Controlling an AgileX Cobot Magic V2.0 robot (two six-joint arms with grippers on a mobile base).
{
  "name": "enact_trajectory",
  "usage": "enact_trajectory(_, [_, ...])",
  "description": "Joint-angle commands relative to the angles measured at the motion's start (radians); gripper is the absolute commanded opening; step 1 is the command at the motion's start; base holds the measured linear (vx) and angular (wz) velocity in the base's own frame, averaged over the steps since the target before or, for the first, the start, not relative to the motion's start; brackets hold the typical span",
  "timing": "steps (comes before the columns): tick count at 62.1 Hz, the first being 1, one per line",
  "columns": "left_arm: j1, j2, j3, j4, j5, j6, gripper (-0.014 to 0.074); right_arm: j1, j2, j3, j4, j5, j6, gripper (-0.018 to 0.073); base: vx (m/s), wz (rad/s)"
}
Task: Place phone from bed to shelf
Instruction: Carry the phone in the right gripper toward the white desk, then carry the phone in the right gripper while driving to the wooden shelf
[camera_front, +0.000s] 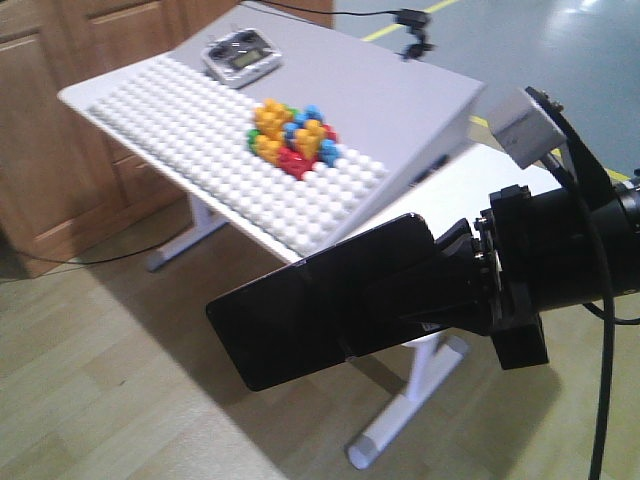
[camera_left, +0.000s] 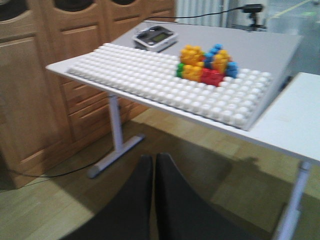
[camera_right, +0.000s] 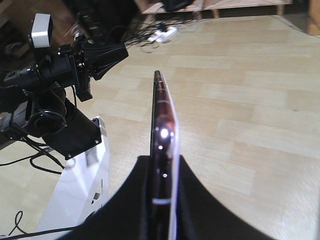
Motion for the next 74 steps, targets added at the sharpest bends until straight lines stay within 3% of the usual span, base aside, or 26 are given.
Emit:
enact_trajectory(1, [-0.004,-0.005,0.003,-0.009,-0.074,-0.004,0.0001,-0.002,-0.025,-0.026,0.095,0.069,-0.007,-0.0001,0.19,0.63])
enact_trajectory(74, [-0.004,-0.005,0.003,-0.009,-0.074,-0.004,0.0001,-0.002,-0.025,-0.026,0.095,0.068,-0.007,-0.0001,0.18,0.56])
